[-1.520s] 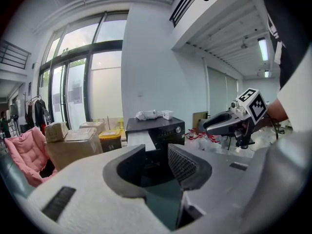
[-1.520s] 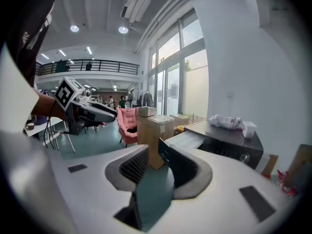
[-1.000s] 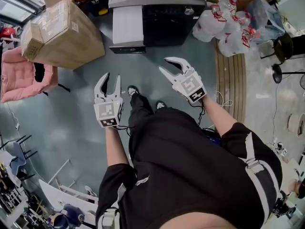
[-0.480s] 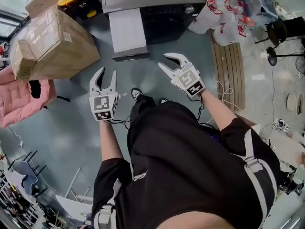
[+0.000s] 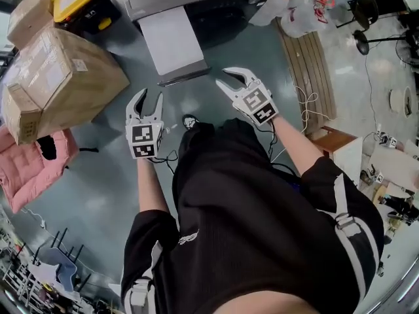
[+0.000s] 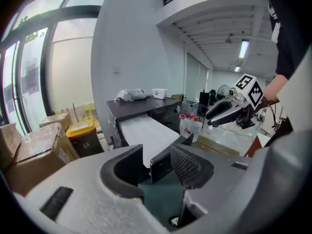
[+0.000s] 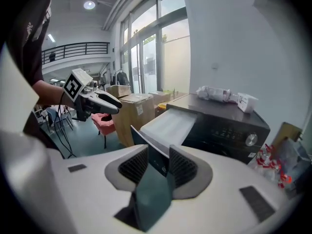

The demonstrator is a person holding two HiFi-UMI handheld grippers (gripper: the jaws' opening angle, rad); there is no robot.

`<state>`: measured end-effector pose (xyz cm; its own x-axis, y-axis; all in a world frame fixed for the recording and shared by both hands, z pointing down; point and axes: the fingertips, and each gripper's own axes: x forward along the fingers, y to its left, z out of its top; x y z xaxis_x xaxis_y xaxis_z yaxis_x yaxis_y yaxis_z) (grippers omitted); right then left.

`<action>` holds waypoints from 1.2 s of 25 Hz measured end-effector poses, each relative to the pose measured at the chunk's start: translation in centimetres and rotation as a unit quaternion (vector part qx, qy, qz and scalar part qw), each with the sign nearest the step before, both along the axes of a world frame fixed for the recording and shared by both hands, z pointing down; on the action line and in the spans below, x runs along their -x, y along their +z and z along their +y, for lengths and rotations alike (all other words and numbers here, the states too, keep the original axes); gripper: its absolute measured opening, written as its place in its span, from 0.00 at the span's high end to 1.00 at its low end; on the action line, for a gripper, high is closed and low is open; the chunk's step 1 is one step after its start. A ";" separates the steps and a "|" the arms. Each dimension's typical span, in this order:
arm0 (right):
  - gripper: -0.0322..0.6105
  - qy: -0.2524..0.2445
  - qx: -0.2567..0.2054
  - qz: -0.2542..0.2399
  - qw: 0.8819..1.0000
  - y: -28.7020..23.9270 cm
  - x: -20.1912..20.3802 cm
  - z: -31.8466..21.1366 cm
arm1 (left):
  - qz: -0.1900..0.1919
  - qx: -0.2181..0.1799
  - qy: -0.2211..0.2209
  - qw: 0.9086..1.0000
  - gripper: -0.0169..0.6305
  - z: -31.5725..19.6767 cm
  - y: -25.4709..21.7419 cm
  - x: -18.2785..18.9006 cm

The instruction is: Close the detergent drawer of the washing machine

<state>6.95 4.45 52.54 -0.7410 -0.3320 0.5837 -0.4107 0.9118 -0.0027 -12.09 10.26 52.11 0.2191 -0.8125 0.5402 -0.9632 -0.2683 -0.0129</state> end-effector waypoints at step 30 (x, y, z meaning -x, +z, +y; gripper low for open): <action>0.70 0.097 0.021 0.002 0.995 8.5 0.6 -2.1 | 0.062 0.050 -0.002 0.997 0.68 -1.5 10.1 -0.4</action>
<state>6.38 2.39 61.03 -0.6629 -0.4443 0.6026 -0.5792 0.8143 -0.0368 -11.66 8.76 62.22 0.2869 -0.7565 0.5877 -0.9566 -0.2591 0.1335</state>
